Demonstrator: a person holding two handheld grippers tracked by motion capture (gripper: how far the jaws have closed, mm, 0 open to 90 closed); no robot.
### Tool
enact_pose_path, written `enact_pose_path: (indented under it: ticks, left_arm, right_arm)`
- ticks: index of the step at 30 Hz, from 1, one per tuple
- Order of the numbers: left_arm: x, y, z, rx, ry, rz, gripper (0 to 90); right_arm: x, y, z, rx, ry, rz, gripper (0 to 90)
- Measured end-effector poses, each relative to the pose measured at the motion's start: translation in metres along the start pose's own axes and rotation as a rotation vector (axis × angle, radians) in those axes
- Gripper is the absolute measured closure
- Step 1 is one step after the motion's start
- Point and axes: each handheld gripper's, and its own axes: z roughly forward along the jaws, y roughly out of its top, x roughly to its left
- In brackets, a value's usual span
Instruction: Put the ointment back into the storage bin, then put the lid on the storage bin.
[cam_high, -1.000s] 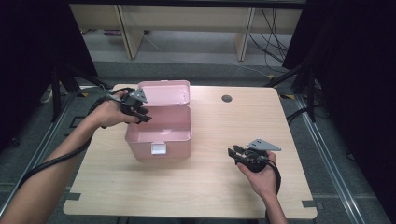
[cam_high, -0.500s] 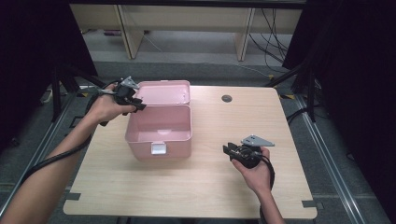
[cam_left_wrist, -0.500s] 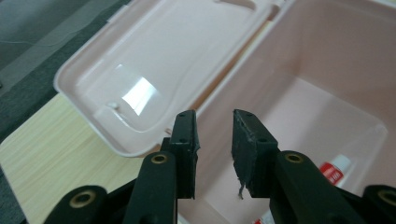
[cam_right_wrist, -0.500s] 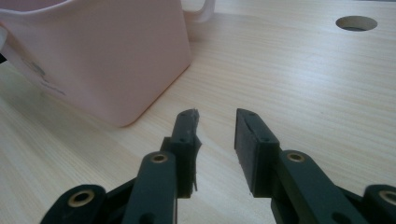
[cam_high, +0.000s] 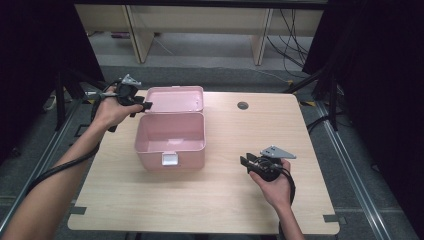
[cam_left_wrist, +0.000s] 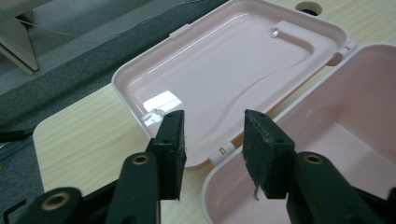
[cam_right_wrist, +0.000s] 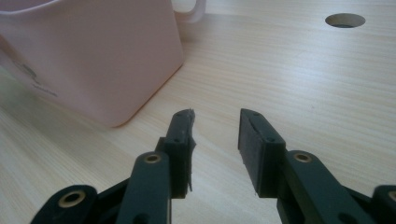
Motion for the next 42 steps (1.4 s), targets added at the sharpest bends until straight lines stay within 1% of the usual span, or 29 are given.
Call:
enact_pose_path:
  ticks: [1, 2, 3, 4, 5, 7, 8, 9, 10, 13, 15, 16, 17, 18, 21, 22, 24, 25, 26, 28, 29, 33, 34, 35, 36, 37, 38, 41, 42]
  left_arm:
    - [0.001, 0.0, 0.0, 0.003, 0.005, 0.0, 57.2]
    - [0.001, 0.0, 0.001, 0.006, 0.005, -0.006, 57.1]
    - [0.002, 0.0, 0.001, 0.008, 0.0, -0.01, 56.8]
    - [0.002, 0.0, 0.002, 0.005, 0.01, -0.015, 56.5]
    - [0.002, 0.0, 0.002, 0.004, 0.022, -0.022, 56.3]
    - [0.003, 0.0, 0.002, 0.004, 0.023, -0.035, 55.6]
    - [0.004, 0.0, 0.002, 0.004, 0.026, -0.032, 55.5]
    - [0.004, 0.0, 0.003, -0.004, 0.032, -0.036, 55.2]
    - [0.004, 0.001, 0.003, -0.004, 0.031, -0.044, 54.9]
    - [0.006, 0.002, 0.005, -0.002, 0.029, -0.048, 53.2]
    - [0.006, 0.002, 0.007, -0.011, 0.041, -0.065, 51.3]
    - [0.007, 0.002, 0.008, -0.013, 0.044, -0.065, 50.7]
    - [0.008, 0.002, 0.009, -0.016, 0.049, -0.07, 50.5]
    - [0.009, 0.002, 0.01, -0.013, 0.049, -0.068, 50.5]
    - [0.012, 0.002, 0.014, -0.008, 0.066, -0.093, 50.6]
    - [0.015, 0.002, 0.016, -0.023, 0.076, -0.092, 50.8]
    - [0.018, 0.003, 0.017, -0.014, 0.082, -0.098, 51.6]
    - [0.019, 0.002, 0.019, -0.03, 0.088, -0.109, 52.1]
    - [0.019, 0.002, 0.019, -0.032, 0.091, -0.116, 52.5]
    - [0.021, 0.001, 0.021, -0.034, 0.096, -0.121, 53.2]
    - [0.022, 0.001, 0.021, -0.035, 0.097, -0.119, 53.6]
    - [0.022, 0.0, 0.024, -0.041, 0.106, -0.135, 55.8]
    - [0.022, 0.0, 0.024, -0.043, 0.108, -0.139, 56.2]
    - [0.022, -0.001, 0.025, -0.048, 0.11, -0.146, 56.9]
    - [0.024, 0.0, 0.025, -0.045, 0.108, -0.133, 57.1]
    - [0.024, 0.0, 0.026, -0.049, 0.107, -0.143, 57.3]
    - [0.024, -0.001, 0.026, -0.056, 0.11, -0.149, 57.5]
    - [0.026, 0.0, 0.027, -0.058, 0.109, -0.148, 57.8]
    - [0.027, 0.0, 0.027, -0.057, 0.112, -0.153, 57.9]
  right_arm:
    - [-0.001, 0.0, 0.001, -0.014, -0.004, -0.007, 66.2]
    - [-0.001, 0.0, -0.001, -0.003, -0.017, -0.007, 66.1]
    - [0.001, 0.0, 0.0, -0.018, -0.008, 0.015, 66.0]
    - [0.002, 0.0, -0.001, -0.005, -0.005, 0.028, 65.9]
    - [-0.001, 0.0, -0.001, -0.01, 0.001, 0.012, 65.9]
    - [-0.001, 0.0, -0.001, -0.013, 0.002, 0.012, 65.8]
    - [0.001, 0.0, -0.001, -0.01, -0.002, 0.031, 65.8]
    - [-0.001, 0.0, -0.001, -0.013, -0.013, -0.003, 65.8]
    - [0.002, 0.0, -0.001, -0.009, -0.003, 0.034, 65.8]
    - [0.002, 0.0, -0.001, -0.007, -0.001, 0.029, 65.8]
    - [0.003, 0.0, -0.001, -0.003, 0.005, 0.042, 65.7]
    - [0.001, 0.001, -0.001, -0.007, -0.002, 0.014, 65.8]
    - [0.0, 0.001, 0.0, -0.012, 0.006, 0.009, 65.8]
    - [-0.001, 0.001, -0.001, -0.013, -0.01, -0.006, 65.7]
    - [-0.001, 0.003, -0.001, -0.018, -0.01, -0.001, 65.9]
    - [-0.001, 0.002, 0.0, -0.023, 0.006, 0.014, 66.1]
    - [-0.001, 0.003, -0.002, -0.014, 0.001, 0.018, 66.9]
    - [-0.001, 0.003, -0.002, -0.014, 0.002, 0.022, 67.4]
    - [0.002, 0.003, -0.002, -0.007, -0.006, 0.051, 68.4]
    - [0.001, 0.005, -0.002, -0.01, 0.013, 0.042, 71.5]
    - [0.003, 0.006, -0.002, -0.02, 0.02, 0.062, 75.9]
    - [0.008, 0.012, -0.002, -0.025, 0.009, 0.031, 90.0]
    - [0.009, 0.015, -0.002, -0.038, 0.003, 0.025, 90.0]
    - [0.013, 0.018, -0.003, -0.03, 0.01, 0.048, 90.0]
    - [0.016, 0.021, 0.0, -0.05, 0.013, 0.049, 90.0]
    - [0.018, 0.025, 0.0, -0.059, 0.016, 0.012, 90.0]
    - [0.023, 0.029, 0.002, -0.064, 0.046, 0.027, 90.0]
    - [0.039, 0.043, 0.008, -0.067, 0.069, 0.0, 90.0]
    - [0.044, 0.048, 0.013, -0.082, 0.096, -0.009, 90.0]
